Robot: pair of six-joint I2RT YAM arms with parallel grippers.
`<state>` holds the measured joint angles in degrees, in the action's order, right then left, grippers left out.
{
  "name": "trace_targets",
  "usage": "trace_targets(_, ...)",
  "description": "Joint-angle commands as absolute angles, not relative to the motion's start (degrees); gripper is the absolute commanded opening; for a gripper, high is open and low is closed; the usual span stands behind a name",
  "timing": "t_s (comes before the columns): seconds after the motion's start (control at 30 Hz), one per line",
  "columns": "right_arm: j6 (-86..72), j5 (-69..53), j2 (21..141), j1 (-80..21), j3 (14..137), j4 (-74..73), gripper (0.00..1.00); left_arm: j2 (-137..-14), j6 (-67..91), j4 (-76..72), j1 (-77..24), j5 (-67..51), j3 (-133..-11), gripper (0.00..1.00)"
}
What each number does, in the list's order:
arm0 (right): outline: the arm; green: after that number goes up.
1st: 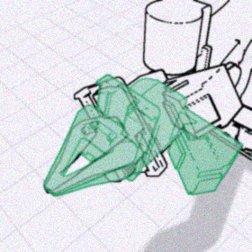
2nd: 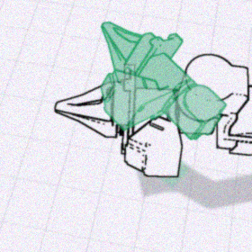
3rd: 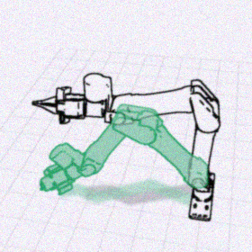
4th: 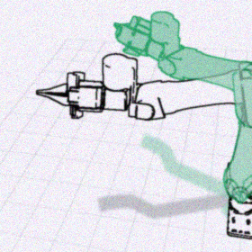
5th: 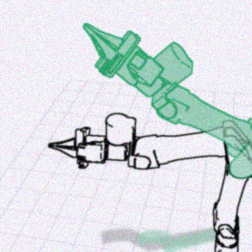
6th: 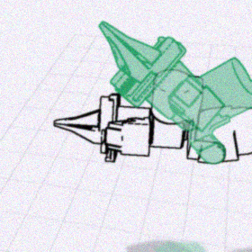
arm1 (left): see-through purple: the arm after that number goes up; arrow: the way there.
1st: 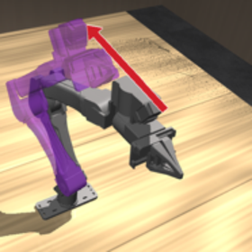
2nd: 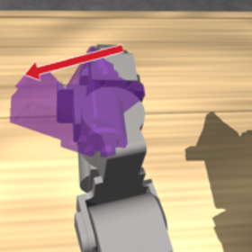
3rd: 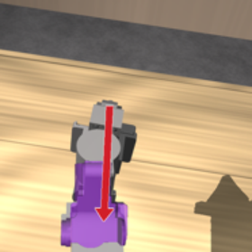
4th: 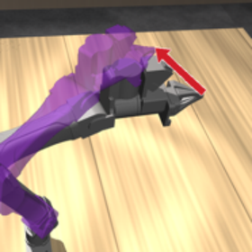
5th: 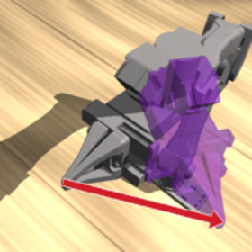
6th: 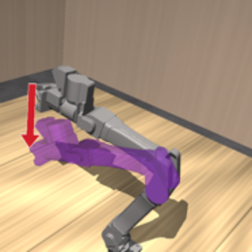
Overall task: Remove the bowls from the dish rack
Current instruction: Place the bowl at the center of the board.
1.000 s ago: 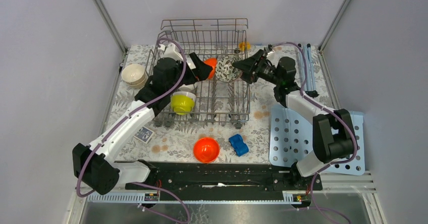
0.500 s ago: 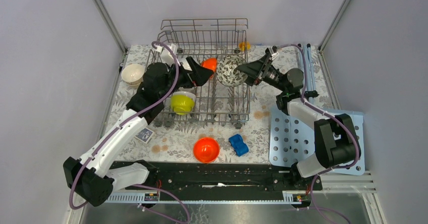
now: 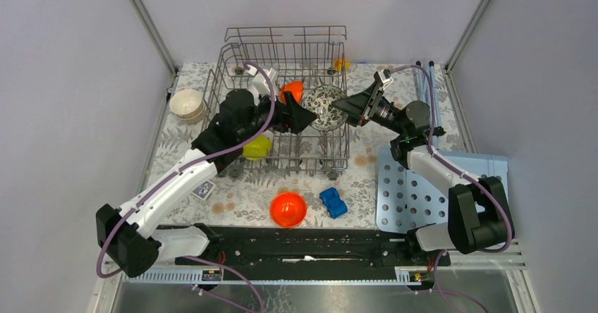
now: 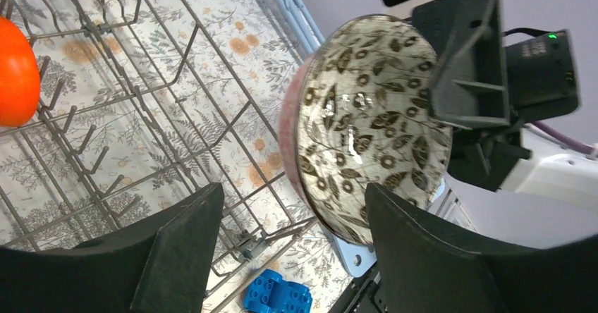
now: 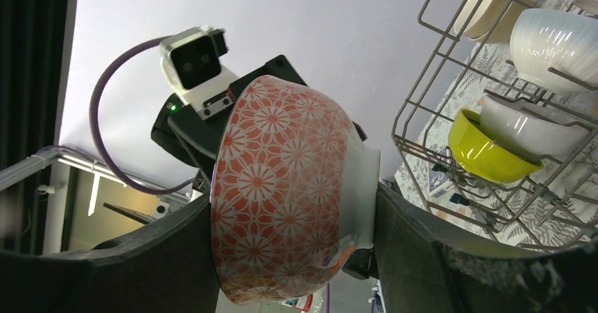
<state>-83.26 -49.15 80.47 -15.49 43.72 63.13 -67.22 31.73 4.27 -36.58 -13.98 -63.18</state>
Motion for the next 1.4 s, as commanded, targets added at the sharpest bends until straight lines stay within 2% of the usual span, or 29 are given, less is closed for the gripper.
trace_targets(0.0, -79.35, -49.53, 76.54, -16.25, 44.2, 62.84, 0.0, -69.56, 29.69, 5.35, -36.91, -11.66, -66.99, 0.71)
trace_targets(0.1, -78.66, -49.38, 76.28, -16.63, 43.48, 62.55, 0.0, -70.04, 29.97, 5.2, -37.23, -10.6, -66.92, 0.62)
trace_targets(0.2, -78.35, -49.56, 76.38, -17.19, 43.11, 62.46, 0.0, -70.3, 30.46, 4.6, -37.69, -9.7, -66.63, 0.59)
trace_targets(0.33, -76.83, -49.44, 75.72, -17.95, 42.53, 61.47, 0.0, -70.47, 31.45, 3.62, -38.03, -9.85, -66.15, 0.44)
trace_targets(0.47, -71.81, -48.77, 73.49, -18.92, 42.23, 55.06, 0.0, -70.75, 31.38, 3.81, -38.23, -9.89, -66.03, 0.33)
trace_targets(0.57, -69.04, -48.35, 71.88, -19.13, 42.42, 50.47, 0.0, -70.82, 31.25, 4.53, -38.3, -9.68, -65.99, 0.2)
trace_targets(0.63, -67.47, -48.05, 70.99, -19.22, 42.7, 47.98, 0.01, -70.88, 31.1, 5.11, -38.32, -9.46, -65.97, 0.04)
trace_targets(0.67, -66.71, -47.81, 70.44, -19.22, 42.79, 46.81, 0.05, -70.88, 31.08, 5.35, -38.32, -9.3, -65.92, 0.0)
trace_targets(0.73, -65.08, -47.24, 69.32, -19.32, 42.98, 44.07, 0.16, -70.61, 31.11, 5.73, -38.4, -8.73, -65.52, 0.0)
trace_targets(0.87, -61.33, -46.14, 67.15, -19.34, 43.77, 37.25, 0.5, -69.86, 31.57, 5.71, -38.41, -7.65, -64.72, 0.0)
trace_targets(1.0, -57.13, -44.38, 64.71, -19.37, 45.71, 27.98, 0.77, -69.54, 32.82, 6.36, -38.41, -6.83, -64.66, 0.0)
trace_targets(1.13, -51.83, -42.03, 62.59, -19.5, 49.24, 16.83, 0.9, -69.11, 33.32, 5.97, -38.41, -7.39, -64.78, 0.0)
trace_targets(1.3, -50.75, -41.92, 62.4, -19.57, 50.51, 13.91, 0.91, -68.99, 35.03, 4.04, -38.38, -9.79, -64.54, 0.0)
trace_targets(1.37, -48.59, -40.3, 61.88, -19.68, 51.87, 10.69, 0.94, -68.58, 35.25, 4.46, -38.41, -8.96, -64.71, 0.0)
